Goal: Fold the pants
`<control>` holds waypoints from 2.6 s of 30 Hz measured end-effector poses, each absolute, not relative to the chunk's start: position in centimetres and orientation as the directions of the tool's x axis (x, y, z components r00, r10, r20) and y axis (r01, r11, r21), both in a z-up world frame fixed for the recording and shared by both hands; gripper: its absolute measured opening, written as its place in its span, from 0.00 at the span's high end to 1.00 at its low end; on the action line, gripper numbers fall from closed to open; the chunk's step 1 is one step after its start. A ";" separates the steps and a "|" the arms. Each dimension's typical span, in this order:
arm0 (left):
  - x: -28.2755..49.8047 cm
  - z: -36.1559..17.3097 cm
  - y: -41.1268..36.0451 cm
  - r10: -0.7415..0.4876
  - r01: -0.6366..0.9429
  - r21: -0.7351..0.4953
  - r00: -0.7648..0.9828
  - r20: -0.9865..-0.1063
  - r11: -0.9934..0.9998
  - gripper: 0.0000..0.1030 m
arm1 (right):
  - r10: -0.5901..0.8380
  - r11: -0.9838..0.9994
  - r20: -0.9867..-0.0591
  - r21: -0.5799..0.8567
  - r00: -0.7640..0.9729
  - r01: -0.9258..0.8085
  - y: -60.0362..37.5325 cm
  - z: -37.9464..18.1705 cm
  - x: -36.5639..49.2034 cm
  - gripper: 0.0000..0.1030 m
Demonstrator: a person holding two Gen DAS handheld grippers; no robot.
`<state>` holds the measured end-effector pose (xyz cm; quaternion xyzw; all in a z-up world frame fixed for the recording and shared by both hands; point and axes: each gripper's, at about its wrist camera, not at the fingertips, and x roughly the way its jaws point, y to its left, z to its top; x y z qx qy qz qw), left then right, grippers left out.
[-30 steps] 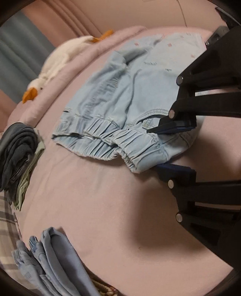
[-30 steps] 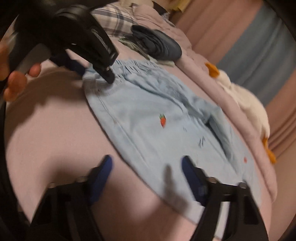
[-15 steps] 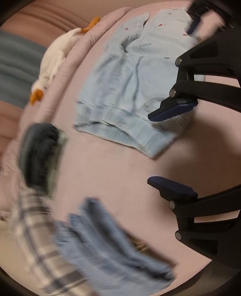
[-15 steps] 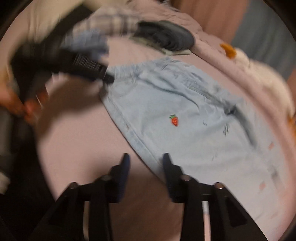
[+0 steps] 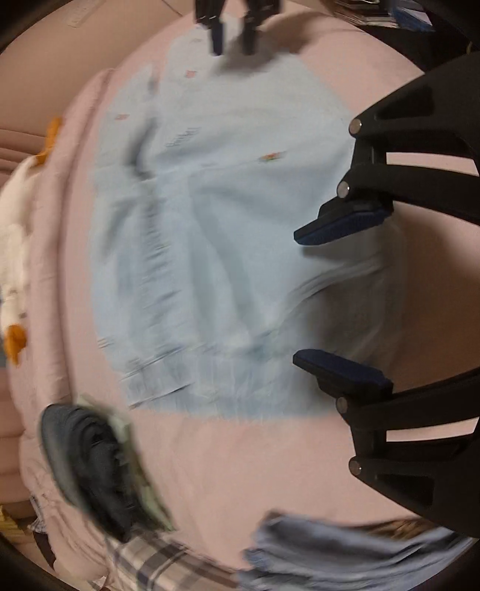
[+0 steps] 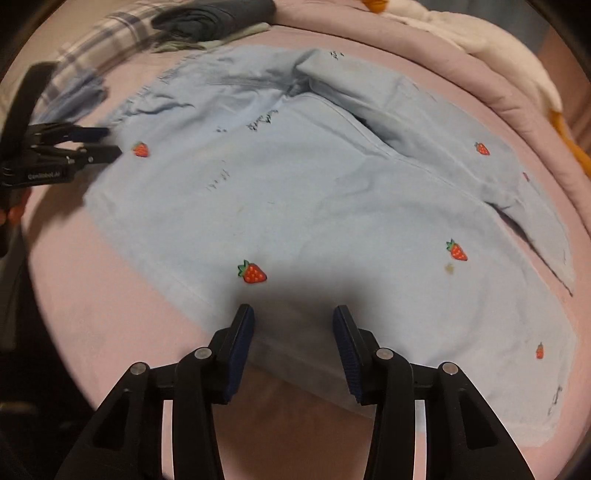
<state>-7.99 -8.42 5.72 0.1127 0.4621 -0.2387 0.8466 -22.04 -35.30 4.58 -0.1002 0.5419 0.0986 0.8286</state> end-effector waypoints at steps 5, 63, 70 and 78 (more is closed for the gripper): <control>0.2 7.6 -9.1 -0.342 0.510 -0.051 0.496 -0.799 0.859 0.34 | 0.033 0.961 -0.810 -0.134 0.585 -0.240 -38.7 10.4 -16.1 0.52; -17.8 3.2 -6.5 -0.206 0.614 0.687 0.784 -0.585 0.389 0.59 | -0.136 0.804 -0.772 -0.452 0.621 -0.386 -31.0 6.9 -27.8 0.90; -18.2 7.4 -4.2 -0.221 0.622 0.563 0.754 -0.619 0.544 0.51 | -0.116 0.855 -0.835 -0.360 0.538 -0.373 -31.7 5.9 -28.0 0.78; -19.0 11.7 -4.5 -0.428 0.652 0.238 0.686 -0.589 0.720 0.40 | 0.126 0.965 -0.787 -0.045 0.605 -0.259 -34.3 8.7 -28.8 0.52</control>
